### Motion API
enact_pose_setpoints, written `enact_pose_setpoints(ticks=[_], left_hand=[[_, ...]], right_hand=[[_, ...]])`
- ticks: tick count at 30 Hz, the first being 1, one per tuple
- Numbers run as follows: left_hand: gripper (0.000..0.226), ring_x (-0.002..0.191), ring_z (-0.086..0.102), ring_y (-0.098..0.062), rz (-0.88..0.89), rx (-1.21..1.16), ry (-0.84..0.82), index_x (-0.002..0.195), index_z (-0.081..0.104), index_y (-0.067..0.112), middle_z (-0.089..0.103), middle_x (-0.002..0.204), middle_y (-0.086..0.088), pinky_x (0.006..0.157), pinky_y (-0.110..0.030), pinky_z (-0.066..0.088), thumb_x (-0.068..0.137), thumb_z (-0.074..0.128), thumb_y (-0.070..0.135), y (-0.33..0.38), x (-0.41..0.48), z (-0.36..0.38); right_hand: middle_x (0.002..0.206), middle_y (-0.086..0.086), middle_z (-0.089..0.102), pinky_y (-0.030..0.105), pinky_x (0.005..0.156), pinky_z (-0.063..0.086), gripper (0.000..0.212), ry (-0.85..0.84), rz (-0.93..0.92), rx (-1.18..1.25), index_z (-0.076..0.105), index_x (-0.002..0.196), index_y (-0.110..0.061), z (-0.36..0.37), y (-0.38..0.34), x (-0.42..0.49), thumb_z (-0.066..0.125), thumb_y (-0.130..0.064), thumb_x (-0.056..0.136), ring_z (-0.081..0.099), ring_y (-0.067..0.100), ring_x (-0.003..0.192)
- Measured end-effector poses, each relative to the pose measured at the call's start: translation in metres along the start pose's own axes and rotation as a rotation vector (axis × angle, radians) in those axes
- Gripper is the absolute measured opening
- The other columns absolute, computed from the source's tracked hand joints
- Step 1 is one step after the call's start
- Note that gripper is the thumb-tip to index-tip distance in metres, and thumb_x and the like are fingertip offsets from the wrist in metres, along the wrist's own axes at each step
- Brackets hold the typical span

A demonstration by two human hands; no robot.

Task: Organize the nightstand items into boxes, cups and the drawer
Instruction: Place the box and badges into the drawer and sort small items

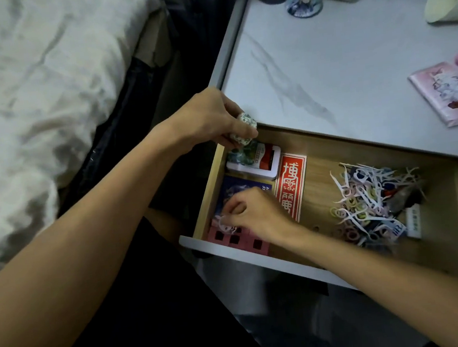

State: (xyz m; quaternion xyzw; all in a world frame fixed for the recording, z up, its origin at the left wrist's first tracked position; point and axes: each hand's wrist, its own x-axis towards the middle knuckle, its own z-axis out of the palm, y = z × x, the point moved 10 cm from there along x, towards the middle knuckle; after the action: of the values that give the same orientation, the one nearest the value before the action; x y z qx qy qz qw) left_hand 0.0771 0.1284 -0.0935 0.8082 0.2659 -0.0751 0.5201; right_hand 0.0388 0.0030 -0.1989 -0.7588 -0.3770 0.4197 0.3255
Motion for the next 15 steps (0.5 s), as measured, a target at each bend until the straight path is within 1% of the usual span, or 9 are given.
enact_pose_setpoints(ticks=[4,7,11,15], left_hand=[[0.034,0.082,0.075,-0.014,-0.001,0.024,0.002,0.101,0.074,0.003,0.076,0.094,-0.007,0.076,-0.034,0.063,0.075,0.084,0.023,0.001,-0.001,0.001],[0.036,0.082,0.074,-0.012,-0.006,0.036,0.000,0.103,0.073,0.003,0.075,0.095,-0.007,0.074,-0.030,0.062,0.075,0.084,0.024,0.002,0.000,0.002],[0.038,0.082,0.075,-0.012,-0.018,0.036,-0.007,0.103,0.073,0.003,0.076,0.094,-0.007,0.073,-0.030,0.062,0.075,0.085,0.025,0.001,0.002,0.004],[0.035,0.081,0.075,-0.013,-0.022,0.033,-0.020,0.100,0.074,0.003,0.076,0.092,-0.007,0.074,-0.032,0.062,0.074,0.086,0.024,0.000,0.003,0.005]], right_hand=[[0.081,-0.010,0.072,0.016,0.070,0.054,0.016,-0.026,-0.031,-0.036,0.076,0.088,-0.021,0.010,0.001,0.004,0.082,-0.029,0.077,0.066,-0.002,0.074],[0.078,-0.016,0.068,0.008,0.067,0.048,0.014,-0.042,-0.056,-0.004,0.076,0.091,-0.020,0.016,0.001,0.004,0.081,-0.026,0.079,0.063,-0.008,0.074],[0.088,-0.013,0.071,0.007,0.073,0.047,0.015,-0.063,-0.092,-0.014,0.077,0.094,-0.019,0.021,0.001,0.004,0.080,-0.025,0.080,0.062,-0.008,0.081],[0.086,-0.017,0.064,0.004,0.066,0.039,0.018,-0.058,-0.104,-0.058,0.073,0.094,-0.023,0.024,0.002,0.007,0.082,-0.024,0.078,0.056,-0.012,0.078]])
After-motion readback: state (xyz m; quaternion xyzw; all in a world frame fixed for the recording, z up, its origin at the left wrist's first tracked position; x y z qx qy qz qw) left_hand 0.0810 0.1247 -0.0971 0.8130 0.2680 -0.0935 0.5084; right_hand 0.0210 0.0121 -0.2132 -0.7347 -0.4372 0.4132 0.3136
